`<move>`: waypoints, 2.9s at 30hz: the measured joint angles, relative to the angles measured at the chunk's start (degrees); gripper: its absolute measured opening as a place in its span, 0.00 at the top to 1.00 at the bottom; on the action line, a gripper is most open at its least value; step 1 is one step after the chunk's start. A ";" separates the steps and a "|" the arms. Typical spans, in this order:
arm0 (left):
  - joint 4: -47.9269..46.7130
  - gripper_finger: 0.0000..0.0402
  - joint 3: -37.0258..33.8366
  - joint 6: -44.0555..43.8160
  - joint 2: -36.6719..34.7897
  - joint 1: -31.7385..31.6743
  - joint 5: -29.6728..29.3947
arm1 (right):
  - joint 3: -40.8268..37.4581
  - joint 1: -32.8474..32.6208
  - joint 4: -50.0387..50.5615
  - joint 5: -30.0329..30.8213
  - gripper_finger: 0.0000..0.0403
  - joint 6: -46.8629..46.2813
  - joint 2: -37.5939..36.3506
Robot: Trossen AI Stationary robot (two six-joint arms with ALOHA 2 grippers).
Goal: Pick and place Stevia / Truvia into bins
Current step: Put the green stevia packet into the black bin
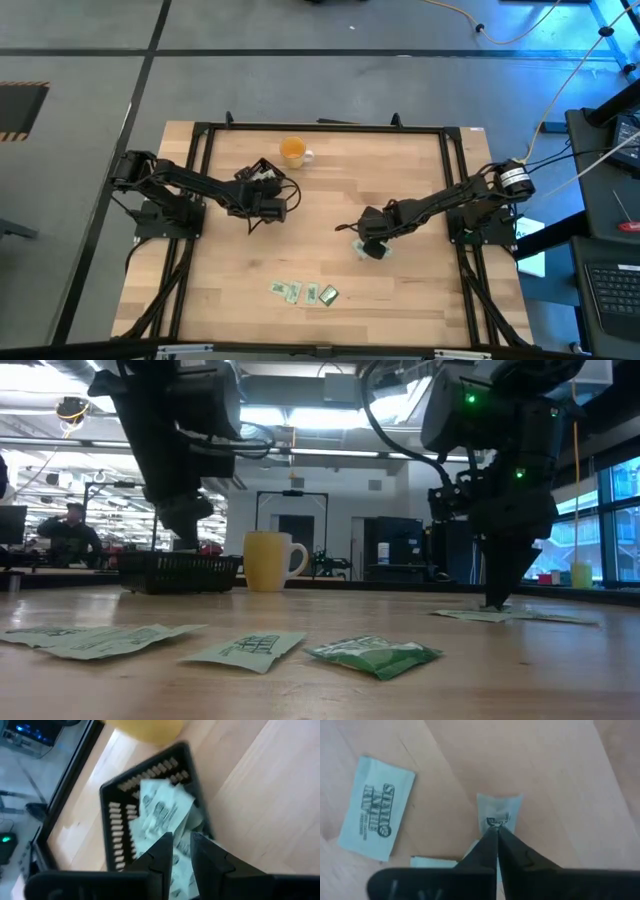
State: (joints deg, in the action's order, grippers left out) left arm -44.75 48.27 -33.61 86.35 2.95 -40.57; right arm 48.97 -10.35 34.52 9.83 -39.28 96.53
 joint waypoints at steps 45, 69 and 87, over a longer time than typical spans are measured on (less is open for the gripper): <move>57.39 0.64 0.00 51.97 0.00 12.90 38.74 | 4.66 1.94 -51.21 -35.70 0.99 21.54 -1.24; 58.69 0.97 0.00 52.85 0.00 13.56 38.57 | 4.68 2.75 -50.92 -34.89 0.99 23.18 -1.24; 40.38 0.99 0.00 47.02 0.02 13.48 23.26 | 4.77 2.84 -25.50 -24.23 0.76 24.58 -1.38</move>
State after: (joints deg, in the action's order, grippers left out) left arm -4.36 48.27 13.41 86.37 16.43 -17.31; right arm 53.74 -7.51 9.02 -14.40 -14.70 95.15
